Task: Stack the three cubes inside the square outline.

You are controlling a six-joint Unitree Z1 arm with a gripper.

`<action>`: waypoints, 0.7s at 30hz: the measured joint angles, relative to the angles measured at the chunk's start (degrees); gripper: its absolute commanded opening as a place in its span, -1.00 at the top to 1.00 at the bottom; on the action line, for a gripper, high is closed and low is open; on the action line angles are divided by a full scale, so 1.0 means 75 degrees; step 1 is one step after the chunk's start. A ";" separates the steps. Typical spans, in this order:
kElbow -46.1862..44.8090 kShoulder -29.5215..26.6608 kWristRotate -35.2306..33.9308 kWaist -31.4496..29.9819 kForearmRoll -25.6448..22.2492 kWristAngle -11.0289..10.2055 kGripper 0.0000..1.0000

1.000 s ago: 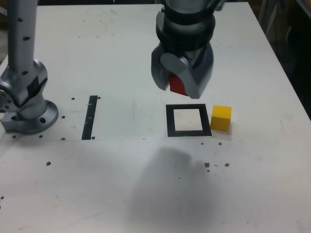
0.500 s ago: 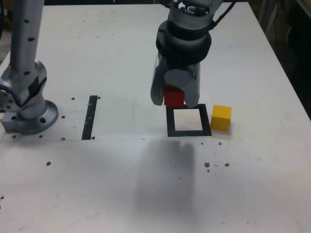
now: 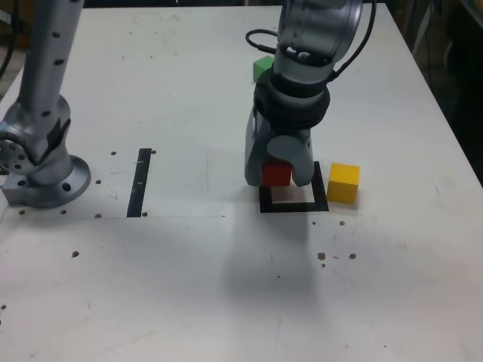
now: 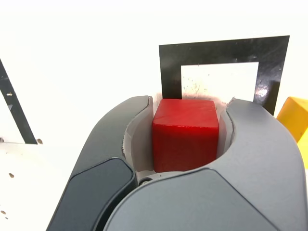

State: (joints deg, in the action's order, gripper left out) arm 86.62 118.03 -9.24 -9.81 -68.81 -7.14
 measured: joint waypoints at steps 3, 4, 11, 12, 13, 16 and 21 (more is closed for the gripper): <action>0.0001 0.0028 0.0138 0.0022 0.0099 0.0007 0.56; 0.0003 0.0049 0.0176 0.0024 0.0111 0.0007 0.56; 0.0088 0.0295 0.0319 0.0076 0.0147 0.0050 0.56; 0.0096 0.0342 0.0341 0.0084 0.0158 0.0057 0.56; 0.0101 0.0381 0.0360 0.0093 0.0168 0.0060 0.56; 0.0101 0.0406 0.0395 0.0127 0.0174 0.0062 0.56; 0.0101 0.0417 0.0447 0.0175 0.0198 0.0063 0.48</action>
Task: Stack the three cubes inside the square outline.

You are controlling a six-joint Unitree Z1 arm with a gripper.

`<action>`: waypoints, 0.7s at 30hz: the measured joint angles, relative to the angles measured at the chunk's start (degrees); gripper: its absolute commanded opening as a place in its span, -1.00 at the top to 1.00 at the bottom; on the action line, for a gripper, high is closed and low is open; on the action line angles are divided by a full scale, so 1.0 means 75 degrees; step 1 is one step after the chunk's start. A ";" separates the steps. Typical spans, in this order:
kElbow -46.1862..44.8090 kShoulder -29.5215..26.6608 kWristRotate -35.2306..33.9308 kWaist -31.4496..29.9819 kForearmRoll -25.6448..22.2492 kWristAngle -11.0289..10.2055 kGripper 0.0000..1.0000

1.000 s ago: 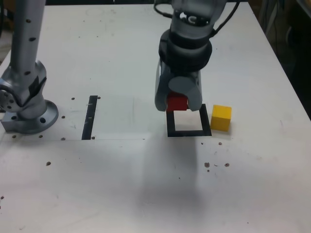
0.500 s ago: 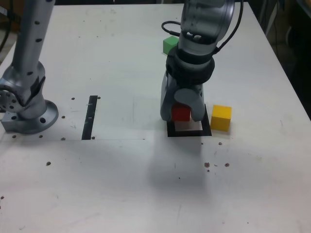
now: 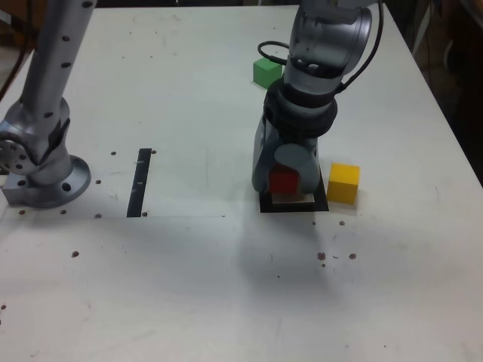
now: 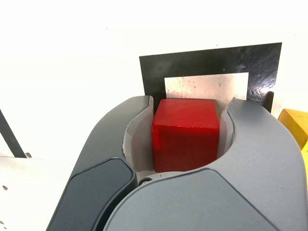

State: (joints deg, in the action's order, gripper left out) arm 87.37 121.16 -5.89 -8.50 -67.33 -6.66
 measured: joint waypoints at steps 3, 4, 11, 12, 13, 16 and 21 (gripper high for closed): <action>0.0010 0.0024 0.0065 0.0000 0.0045 0.0001 0.31; 0.0020 0.0030 0.0096 0.0000 0.0054 0.0008 0.22; 0.0037 0.0124 0.0334 0.0056 0.0058 0.0240 -0.58; 0.0050 0.0130 0.0364 0.0063 0.0058 0.0258 -0.70; 0.0074 0.0130 0.0390 0.0064 0.0057 0.0264 -0.77; 0.0188 0.0124 0.0443 0.0064 -0.0027 0.0261 -0.90; 0.0249 -0.0137 0.0457 0.0066 -0.0345 0.0151 -0.98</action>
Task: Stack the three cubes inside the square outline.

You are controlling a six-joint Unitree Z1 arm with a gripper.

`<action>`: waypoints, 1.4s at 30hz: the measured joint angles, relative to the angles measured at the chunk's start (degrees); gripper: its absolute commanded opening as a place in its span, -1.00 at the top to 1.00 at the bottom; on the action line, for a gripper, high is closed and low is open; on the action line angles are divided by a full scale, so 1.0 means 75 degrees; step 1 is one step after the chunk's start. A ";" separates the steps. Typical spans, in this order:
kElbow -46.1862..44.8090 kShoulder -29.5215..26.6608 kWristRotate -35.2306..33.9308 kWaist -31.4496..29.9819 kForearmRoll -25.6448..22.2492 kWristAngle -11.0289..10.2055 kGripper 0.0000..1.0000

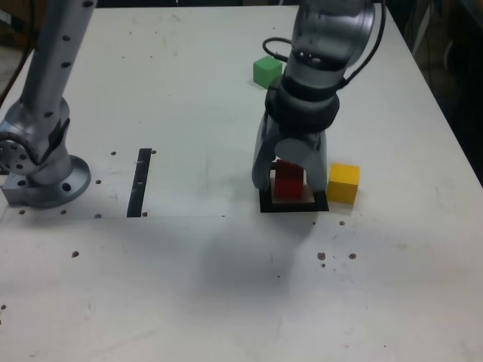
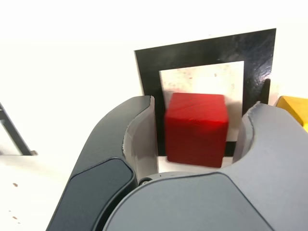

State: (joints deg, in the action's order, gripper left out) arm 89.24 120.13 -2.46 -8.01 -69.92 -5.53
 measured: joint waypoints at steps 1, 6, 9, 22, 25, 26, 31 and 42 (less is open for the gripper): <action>0.0046 -0.0096 0.0000 0.0000 -0.0123 -0.0057 -0.98; 0.0283 -0.0669 -0.0012 0.0000 -0.0865 -0.0491 -0.99; 0.0487 -0.1080 0.0002 -0.0077 -0.1179 -0.0651 -0.99; 0.3028 -0.0824 0.0214 -0.0521 -0.2450 -0.0273 -0.98; 0.3758 -0.0147 0.0289 -0.0514 -0.2585 -0.0277 -0.98; 0.3975 0.0059 0.0312 -0.0508 -0.2622 -0.0305 -0.98; 0.4672 0.1075 0.0456 -0.0472 -0.2709 -0.0338 -0.98; 0.4227 0.1528 0.0838 -0.0013 -0.2708 -0.0410 -0.97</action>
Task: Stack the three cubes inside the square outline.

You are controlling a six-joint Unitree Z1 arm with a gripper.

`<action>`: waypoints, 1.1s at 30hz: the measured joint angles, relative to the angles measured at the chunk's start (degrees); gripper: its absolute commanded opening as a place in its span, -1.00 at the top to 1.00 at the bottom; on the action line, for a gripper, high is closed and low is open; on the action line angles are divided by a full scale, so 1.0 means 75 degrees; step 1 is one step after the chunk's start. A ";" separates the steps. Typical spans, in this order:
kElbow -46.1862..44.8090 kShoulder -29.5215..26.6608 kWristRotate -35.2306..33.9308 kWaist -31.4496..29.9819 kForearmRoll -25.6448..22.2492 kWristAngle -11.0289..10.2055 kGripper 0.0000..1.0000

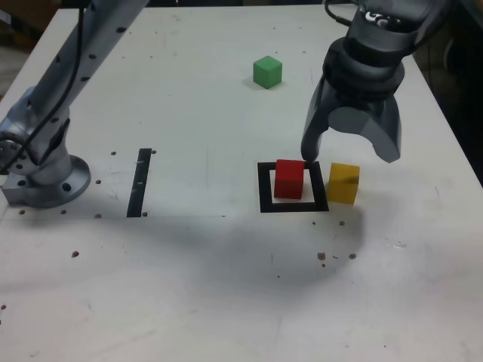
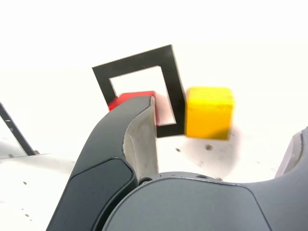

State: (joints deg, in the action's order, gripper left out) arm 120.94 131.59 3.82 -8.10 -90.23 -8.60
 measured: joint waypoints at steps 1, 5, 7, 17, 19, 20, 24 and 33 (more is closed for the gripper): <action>-0.0043 -0.0004 0.0023 0.0018 0.0020 0.0014 -0.97; -0.0091 -0.0015 0.0053 0.0041 0.0090 0.0058 -0.95; -0.0094 -0.0015 0.0060 0.0043 0.0147 0.0077 -0.94; -0.0438 0.0003 0.0113 0.0091 0.0570 0.0085 -0.94; -0.0590 0.0003 0.0115 0.0141 0.0640 0.0085 -0.95; -0.0663 0.0003 0.0119 0.0164 0.0706 0.0090 -0.96; -0.0876 0.0003 0.0123 0.0181 0.1057 0.0163 -0.99; -0.1159 0.0003 0.0124 0.0181 0.1502 0.0172 -0.97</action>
State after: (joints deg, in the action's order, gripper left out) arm 112.25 131.61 4.75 -6.75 -78.96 -7.31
